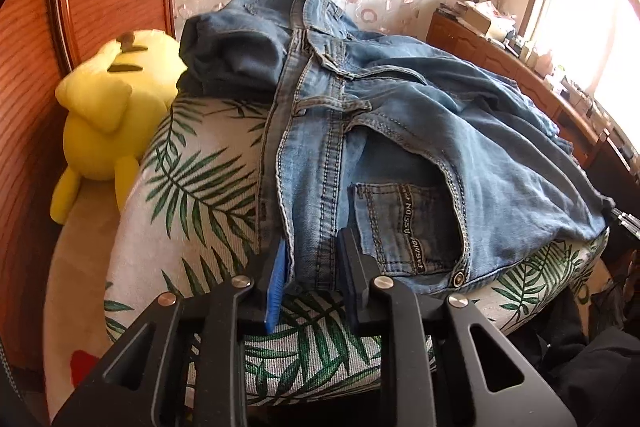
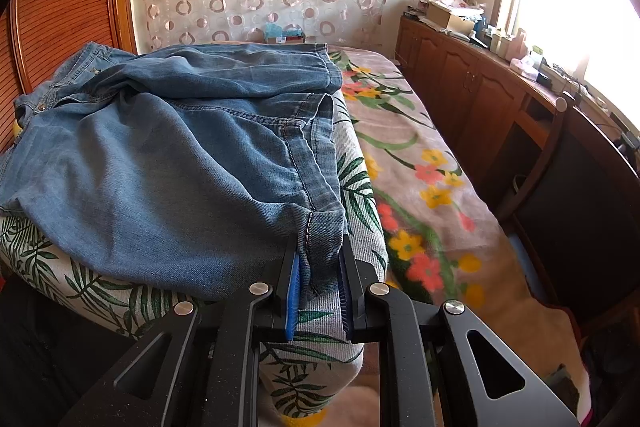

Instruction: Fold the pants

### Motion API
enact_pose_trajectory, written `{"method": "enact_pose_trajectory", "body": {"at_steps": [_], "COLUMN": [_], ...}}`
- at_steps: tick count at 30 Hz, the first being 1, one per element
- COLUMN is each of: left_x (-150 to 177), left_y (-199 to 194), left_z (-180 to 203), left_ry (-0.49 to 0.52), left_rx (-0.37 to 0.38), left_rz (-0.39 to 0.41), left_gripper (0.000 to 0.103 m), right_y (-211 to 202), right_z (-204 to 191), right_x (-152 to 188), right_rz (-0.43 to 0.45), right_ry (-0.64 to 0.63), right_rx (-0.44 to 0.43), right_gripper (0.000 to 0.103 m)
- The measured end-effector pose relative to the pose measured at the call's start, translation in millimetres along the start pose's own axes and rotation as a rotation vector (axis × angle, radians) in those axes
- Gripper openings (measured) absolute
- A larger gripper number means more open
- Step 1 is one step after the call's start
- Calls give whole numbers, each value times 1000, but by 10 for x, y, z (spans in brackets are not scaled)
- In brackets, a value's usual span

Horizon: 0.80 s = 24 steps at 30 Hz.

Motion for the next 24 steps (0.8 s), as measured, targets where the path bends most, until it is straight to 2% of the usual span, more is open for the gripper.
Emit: {"method": "enact_pose_trajectory", "body": {"at_steps": [8,12,18,24], "left_x": [-38,-71,-37,-16], "left_y": [-57,-108,-65,-51], "left_z": [-6,-17,-88,-69], "left_ry": [-26,-67,-97,-96], "left_rx": [26,64,66,79], "left_rz": [-4,6,-4,6], "left_gripper": [29,30,32,17], "right_y": [16,10,13,19], "right_z": [-12,-26,-26,-22], "right_x": [-7,-13,-15,-20], "right_rz": [-1,2,2,1], "right_ry": [-8,-18,-22,-35], "right_rx": [11,19,21,26], "right_gripper": [17,17,17,17]}}
Point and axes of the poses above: each gripper's, at about its wrist camera, not at the fingertips, and y roughly the way its jaws point, z to its right, x to its underside, the point moved 8 cm from there along y, roughly the way its jaws point
